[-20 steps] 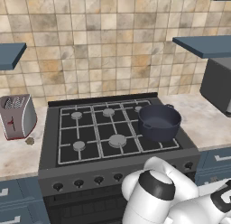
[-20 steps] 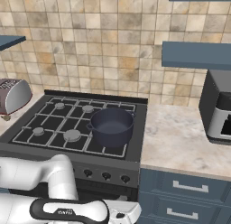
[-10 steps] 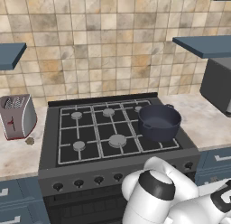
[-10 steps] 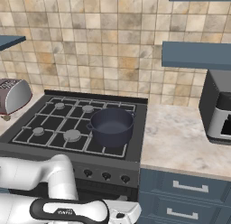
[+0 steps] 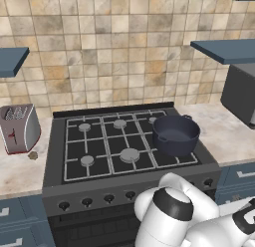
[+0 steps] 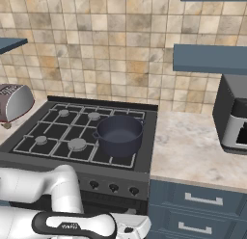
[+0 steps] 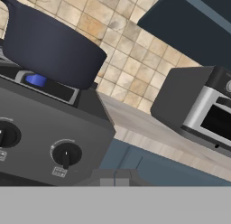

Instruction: Turn on the burner for the pot on the stove. Wait thirty seconds for the pot to heat up. Then add the garlic to the pot.

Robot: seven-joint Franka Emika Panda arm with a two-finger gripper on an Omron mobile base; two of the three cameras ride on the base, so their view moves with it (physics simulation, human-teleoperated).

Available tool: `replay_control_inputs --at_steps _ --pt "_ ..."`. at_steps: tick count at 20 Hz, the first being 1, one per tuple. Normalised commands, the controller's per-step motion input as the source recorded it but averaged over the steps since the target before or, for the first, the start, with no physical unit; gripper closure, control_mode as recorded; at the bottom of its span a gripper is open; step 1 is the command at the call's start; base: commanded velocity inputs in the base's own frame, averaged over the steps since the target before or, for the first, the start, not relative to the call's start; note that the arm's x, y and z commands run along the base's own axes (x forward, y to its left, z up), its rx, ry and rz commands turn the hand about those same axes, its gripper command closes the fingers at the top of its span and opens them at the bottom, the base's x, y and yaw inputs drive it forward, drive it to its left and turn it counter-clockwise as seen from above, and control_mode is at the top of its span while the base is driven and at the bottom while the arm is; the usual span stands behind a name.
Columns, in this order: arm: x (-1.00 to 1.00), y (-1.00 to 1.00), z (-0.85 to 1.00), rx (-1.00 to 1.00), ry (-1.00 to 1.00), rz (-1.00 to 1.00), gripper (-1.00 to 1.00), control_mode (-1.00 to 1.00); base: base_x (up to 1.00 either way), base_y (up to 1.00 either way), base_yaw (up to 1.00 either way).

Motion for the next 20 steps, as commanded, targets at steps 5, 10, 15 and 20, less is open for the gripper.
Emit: replay_control_inputs --at_steps 5,10,15,20 --pt "0.00 0.00 0.00 0.00 0.00 0.00 1.00 -1.00 0.00 0.00 0.00" --pt "0.00 0.00 0.00 0.00 0.00 0.00 1.00 -1.00 0.00 0.00 0.00" --pt "0.00 0.00 0.00 0.00 0.00 0.00 1.00 -1.00 0.00 0.00 0.00" --pt "0.00 0.00 0.00 0.00 0.00 0.00 1.00 -1.00 0.00 0.00 0.00"
